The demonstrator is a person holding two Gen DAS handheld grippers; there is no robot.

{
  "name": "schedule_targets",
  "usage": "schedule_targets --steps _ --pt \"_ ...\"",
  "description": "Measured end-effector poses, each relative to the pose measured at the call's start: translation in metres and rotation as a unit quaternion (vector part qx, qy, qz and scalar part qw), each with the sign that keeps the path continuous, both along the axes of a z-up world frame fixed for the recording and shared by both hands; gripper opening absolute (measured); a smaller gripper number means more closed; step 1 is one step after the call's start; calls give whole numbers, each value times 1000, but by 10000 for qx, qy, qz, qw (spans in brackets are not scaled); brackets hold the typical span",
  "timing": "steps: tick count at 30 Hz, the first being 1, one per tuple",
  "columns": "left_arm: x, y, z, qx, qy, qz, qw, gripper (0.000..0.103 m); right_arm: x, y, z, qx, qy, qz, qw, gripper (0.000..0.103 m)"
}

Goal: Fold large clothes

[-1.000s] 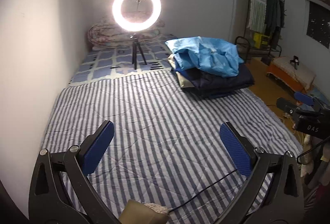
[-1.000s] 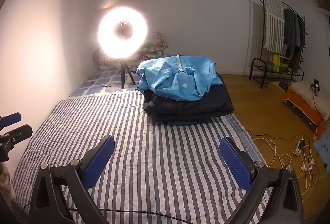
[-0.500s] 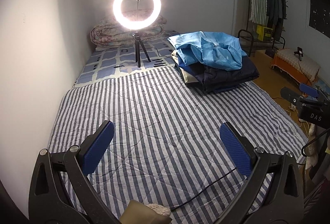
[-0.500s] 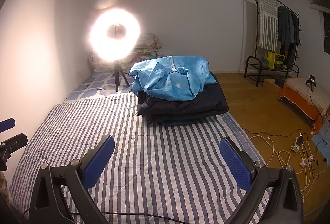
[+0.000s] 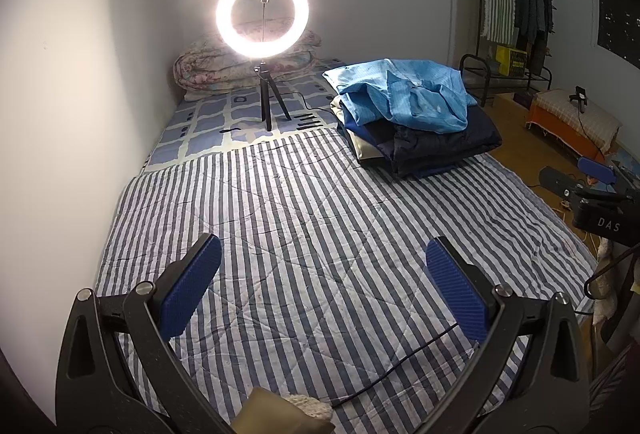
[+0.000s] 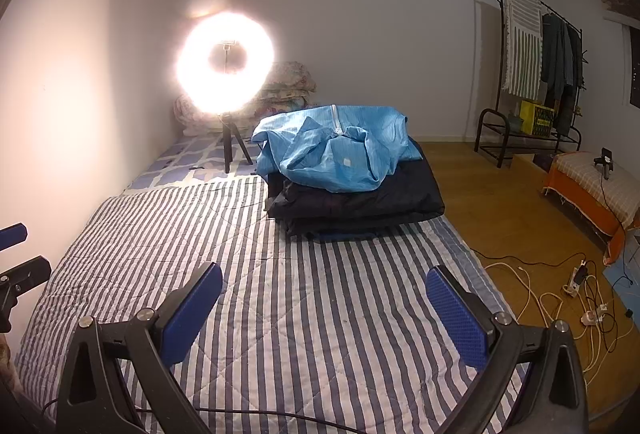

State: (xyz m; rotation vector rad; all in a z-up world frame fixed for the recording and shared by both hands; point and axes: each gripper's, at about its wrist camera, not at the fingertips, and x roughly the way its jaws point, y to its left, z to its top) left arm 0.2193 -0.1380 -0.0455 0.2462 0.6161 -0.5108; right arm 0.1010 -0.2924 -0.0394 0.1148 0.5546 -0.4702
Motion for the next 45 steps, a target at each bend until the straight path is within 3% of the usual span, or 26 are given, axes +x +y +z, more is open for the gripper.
schedule_targets --steps 45 --pt "-6 0 -1 3 39 -241 9997 103 -1 3 -6 10 63 8 10000 103"
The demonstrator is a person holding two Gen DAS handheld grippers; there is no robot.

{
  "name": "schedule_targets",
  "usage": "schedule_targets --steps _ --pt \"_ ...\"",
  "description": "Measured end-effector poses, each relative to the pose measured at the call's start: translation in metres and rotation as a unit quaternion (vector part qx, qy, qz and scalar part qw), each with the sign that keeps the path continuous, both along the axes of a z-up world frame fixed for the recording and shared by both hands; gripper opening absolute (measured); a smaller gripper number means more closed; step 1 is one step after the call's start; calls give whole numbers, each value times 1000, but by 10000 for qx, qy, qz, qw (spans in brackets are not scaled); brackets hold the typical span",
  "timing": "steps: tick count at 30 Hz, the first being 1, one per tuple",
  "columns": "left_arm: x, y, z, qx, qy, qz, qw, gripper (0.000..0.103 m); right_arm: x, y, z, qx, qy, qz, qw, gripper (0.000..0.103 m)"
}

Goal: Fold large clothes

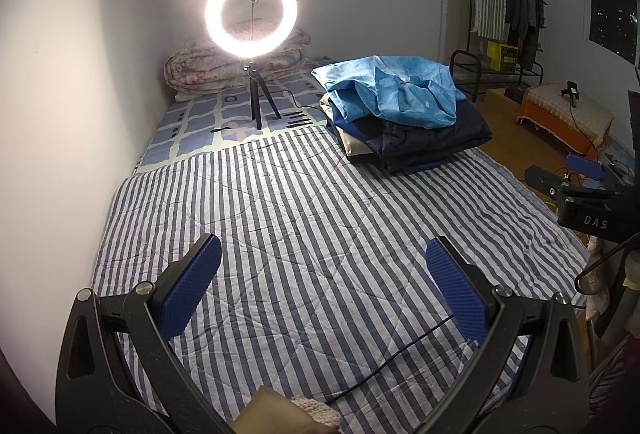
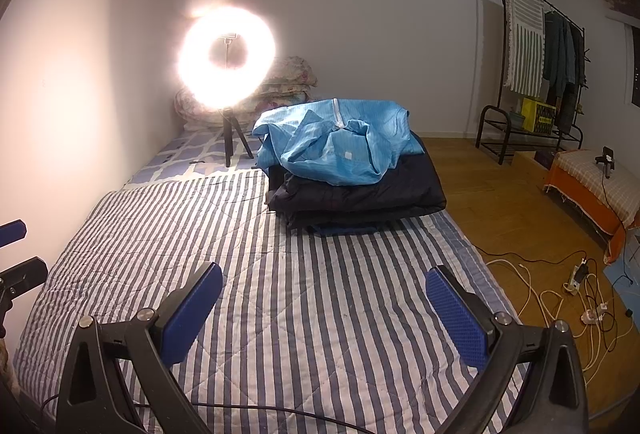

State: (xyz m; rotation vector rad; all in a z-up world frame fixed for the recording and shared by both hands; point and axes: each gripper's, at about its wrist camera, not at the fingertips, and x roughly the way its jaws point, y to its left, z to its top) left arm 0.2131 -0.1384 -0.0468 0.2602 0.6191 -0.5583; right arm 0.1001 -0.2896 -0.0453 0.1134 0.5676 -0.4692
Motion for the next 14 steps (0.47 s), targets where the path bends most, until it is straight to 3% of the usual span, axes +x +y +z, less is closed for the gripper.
schedule_targets --steps 14 --pt "-2 9 3 -92 -172 45 9998 103 1 -2 -4 37 60 83 9999 103"
